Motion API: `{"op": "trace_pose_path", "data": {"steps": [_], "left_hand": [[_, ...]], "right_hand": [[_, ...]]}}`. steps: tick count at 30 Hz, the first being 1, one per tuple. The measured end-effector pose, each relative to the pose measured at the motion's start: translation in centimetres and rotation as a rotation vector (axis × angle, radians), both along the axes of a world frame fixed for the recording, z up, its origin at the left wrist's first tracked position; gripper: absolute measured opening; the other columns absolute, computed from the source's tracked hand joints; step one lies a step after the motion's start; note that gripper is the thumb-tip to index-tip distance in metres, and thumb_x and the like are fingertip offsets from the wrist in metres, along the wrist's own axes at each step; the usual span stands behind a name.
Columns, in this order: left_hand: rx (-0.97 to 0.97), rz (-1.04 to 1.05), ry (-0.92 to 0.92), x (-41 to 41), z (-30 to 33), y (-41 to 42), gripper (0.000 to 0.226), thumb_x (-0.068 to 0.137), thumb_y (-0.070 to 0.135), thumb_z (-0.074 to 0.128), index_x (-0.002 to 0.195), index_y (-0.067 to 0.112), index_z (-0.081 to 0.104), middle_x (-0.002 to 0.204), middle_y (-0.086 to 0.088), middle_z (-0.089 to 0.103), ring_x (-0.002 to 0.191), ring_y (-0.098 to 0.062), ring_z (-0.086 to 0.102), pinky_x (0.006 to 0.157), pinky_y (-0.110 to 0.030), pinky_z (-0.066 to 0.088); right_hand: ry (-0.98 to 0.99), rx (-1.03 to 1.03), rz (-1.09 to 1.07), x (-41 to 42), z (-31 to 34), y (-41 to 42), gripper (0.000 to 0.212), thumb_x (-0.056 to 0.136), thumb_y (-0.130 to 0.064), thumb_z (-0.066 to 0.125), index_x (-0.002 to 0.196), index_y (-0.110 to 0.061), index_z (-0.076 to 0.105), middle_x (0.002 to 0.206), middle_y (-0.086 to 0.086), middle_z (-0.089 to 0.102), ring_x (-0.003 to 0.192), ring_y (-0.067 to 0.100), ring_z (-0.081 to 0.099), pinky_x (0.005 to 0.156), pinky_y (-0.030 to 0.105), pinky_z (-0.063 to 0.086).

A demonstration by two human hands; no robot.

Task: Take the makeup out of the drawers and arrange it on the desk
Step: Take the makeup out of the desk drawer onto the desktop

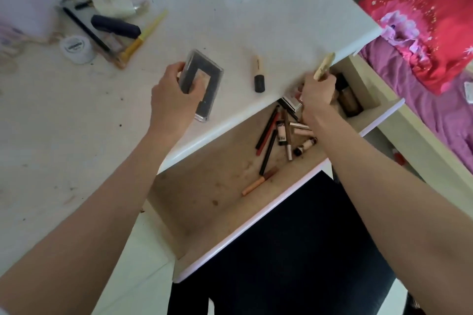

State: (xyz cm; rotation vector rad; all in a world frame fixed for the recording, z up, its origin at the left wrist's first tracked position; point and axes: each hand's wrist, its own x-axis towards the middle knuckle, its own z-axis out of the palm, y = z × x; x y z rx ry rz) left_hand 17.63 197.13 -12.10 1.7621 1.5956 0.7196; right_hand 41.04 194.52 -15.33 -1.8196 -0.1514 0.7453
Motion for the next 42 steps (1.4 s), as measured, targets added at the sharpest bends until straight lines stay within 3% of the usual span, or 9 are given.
{"op": "trace_pose_path", "data": {"steps": [3, 6, 9, 12, 15, 24, 33, 38, 42], "left_hand": [[0.024, -0.012, 0.071, 0.1, -0.8, 0.9, 0.044, 0.093, 0.037, 0.048, 0.132, 0.018, 0.039, 0.126, -0.002, 0.054, 0.107, -0.021, 0.056, 0.088, -0.031, 0.045], [0.097, -0.010, 0.148, 0.0, -1.6, 1.8, 0.041, 0.095, 0.033, 0.045, 0.132, 0.017, 0.038, 0.123, -0.011, 0.047, 0.102, -0.027, 0.054, 0.084, -0.031, 0.042], [0.127, -0.035, 0.294, 0.0, -2.3, 2.1, 0.047, 0.091, 0.040, 0.048, 0.129, 0.015, 0.039, 0.124, -0.017, 0.040, 0.107, -0.033, 0.046, 0.088, -0.040, 0.043], [0.154, -0.114, 0.489, 0.0, -2.7, 1.9, 0.072, 0.077, 0.056, 0.056, 0.132, 0.014, 0.036, 0.126, -0.017, 0.039, 0.111, -0.037, 0.037, 0.090, -0.047, 0.035], [0.205, -0.150, 0.535, -1.0, -3.0, 1.8, 0.072, 0.076, 0.050, 0.059, 0.134, 0.015, 0.037, 0.124, -0.018, 0.040, 0.108, -0.037, 0.037, 0.085, -0.045, 0.034], [0.369, -0.060, 0.623, -4.8, -2.3, 5.0, 0.040, 0.082, 0.037, 0.057, 0.109, 0.007, 0.054, 0.114, -0.020, 0.050, 0.105, -0.035, 0.046, 0.083, -0.043, 0.033], [0.389, -0.110, 0.672, -4.5, -2.3, 11.1, 0.038, 0.089, 0.032, 0.049, 0.120, 0.010, 0.049, 0.116, -0.014, 0.050, 0.107, -0.032, 0.044, 0.086, -0.039, 0.034], [0.438, -0.184, 0.597, -4.6, -2.6, 12.2, 0.035, 0.092, 0.024, 0.043, 0.122, 0.007, 0.050, 0.126, -0.015, 0.050, 0.118, -0.031, 0.043, 0.094, -0.039, 0.035], [0.394, -0.354, 0.658, -5.4, -3.6, 11.9, 0.053, 0.091, 0.012, 0.036, 0.143, 0.006, 0.025, 0.151, -0.013, 0.022, 0.142, -0.030, 0.010, 0.113, -0.042, 0.014]], "right_hand": [[-0.270, -0.199, 0.102, -1.0, 0.0, -0.2, 0.046, 0.095, -0.013, 0.040, 0.139, -0.007, 0.030, 0.131, 0.011, 0.050, 0.108, 0.022, 0.054, 0.087, 0.026, 0.044], [-0.636, -0.169, 0.330, -2.9, 0.5, -0.7, 0.035, 0.095, -0.011, 0.041, 0.129, -0.002, 0.040, 0.126, 0.013, 0.045, 0.100, 0.021, 0.051, 0.075, 0.019, 0.038], [-0.840, -0.283, 0.548, -4.4, 1.0, 0.1, 0.040, 0.096, -0.033, 0.043, 0.126, -0.005, 0.043, 0.121, 0.012, 0.047, 0.103, 0.029, 0.052, 0.076, 0.035, 0.043], [-0.943, -0.422, 0.616, -5.5, 1.5, 1.6, 0.058, 0.091, -0.058, 0.039, 0.123, -0.010, 0.044, 0.116, 0.009, 0.051, 0.098, 0.029, 0.055, 0.066, 0.034, 0.035], [-1.063, -0.460, 0.748, -7.6, 1.6, 2.8, 0.061, 0.088, -0.064, 0.039, 0.117, -0.010, 0.045, 0.110, 0.008, 0.051, 0.091, 0.029, 0.056, 0.063, 0.034, 0.031], [-0.961, -0.323, 0.895, -13.8, 2.0, 9.0, 0.024, 0.094, -0.012, 0.047, 0.117, -0.004, 0.047, 0.119, 0.014, 0.043, 0.097, 0.035, 0.053, 0.067, 0.033, 0.032], [-0.711, -0.023, 0.773, -14.5, 2.5, 16.4, 0.044, 0.093, -0.012, 0.049, 0.136, -0.005, 0.040, 0.129, 0.015, 0.044, 0.113, 0.023, 0.048, 0.077, 0.007, 0.021], [-0.863, -0.034, 0.883, -14.0, 1.4, 16.7, 0.038, 0.096, -0.006, 0.038, 0.134, -0.002, 0.044, 0.140, 0.013, 0.041, 0.125, 0.027, 0.043, 0.096, 0.015, 0.024], [-0.923, -0.083, 0.958, -13.7, 0.4, 15.7, 0.048, 0.100, -0.013, 0.030, 0.146, -0.004, 0.020, 0.153, 0.010, 0.026, 0.141, 0.023, 0.022, 0.116, 0.033, 0.013]]}}
